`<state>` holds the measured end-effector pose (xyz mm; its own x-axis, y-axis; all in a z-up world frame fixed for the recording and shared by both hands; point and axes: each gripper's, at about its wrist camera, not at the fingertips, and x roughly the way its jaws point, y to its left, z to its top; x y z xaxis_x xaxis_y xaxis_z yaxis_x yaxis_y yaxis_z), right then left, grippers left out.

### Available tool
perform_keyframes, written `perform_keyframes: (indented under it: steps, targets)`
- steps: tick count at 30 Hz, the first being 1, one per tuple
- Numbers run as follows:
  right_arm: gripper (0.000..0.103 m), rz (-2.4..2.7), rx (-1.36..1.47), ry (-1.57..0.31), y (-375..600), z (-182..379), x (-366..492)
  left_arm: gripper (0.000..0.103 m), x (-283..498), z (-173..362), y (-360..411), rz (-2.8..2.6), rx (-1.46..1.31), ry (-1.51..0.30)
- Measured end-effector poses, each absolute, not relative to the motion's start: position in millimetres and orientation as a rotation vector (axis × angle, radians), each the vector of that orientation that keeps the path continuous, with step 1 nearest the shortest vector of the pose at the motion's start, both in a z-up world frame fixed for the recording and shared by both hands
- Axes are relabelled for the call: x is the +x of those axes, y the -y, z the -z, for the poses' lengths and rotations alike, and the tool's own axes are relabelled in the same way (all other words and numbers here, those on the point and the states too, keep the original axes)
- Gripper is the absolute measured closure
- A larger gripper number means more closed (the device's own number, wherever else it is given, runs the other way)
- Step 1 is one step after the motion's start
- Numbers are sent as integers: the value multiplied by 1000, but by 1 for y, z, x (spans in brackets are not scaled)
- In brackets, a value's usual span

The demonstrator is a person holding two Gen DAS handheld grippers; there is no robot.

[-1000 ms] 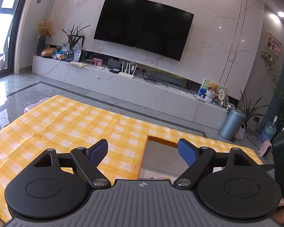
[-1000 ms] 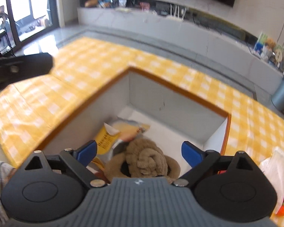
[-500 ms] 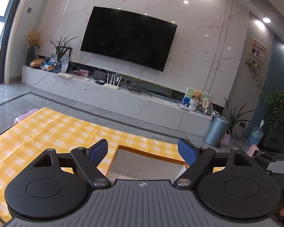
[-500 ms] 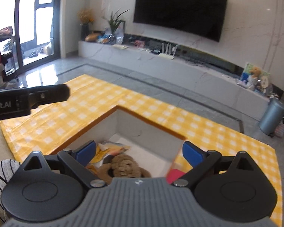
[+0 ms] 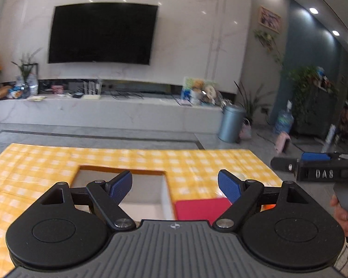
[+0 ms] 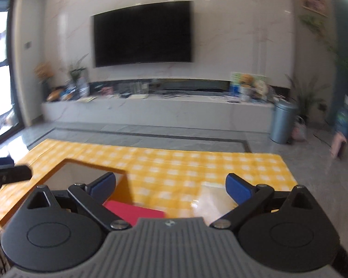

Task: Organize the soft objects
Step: 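Withdraw both grippers from the box back over the table items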

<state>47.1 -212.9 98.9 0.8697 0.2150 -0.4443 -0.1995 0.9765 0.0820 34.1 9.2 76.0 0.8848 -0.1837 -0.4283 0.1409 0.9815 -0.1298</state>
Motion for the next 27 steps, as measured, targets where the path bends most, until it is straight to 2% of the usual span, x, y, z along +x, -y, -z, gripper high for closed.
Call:
perform_keyframes:
  steps: [8,16,19,27]
  targets:
    - [3,137,207,-526,312,-51,64,5,67,-45,75,259,23,-587]
    - [4,202,199,-725,346,6,88,5,105,-7,136,375,-43,-831]
    - [12,189,214,-766,355,21,91,5,121,5,156,379,-46,-903]
    - [13,222,279,-764,373,24,83,5,164,29,201,336,-15,-952]
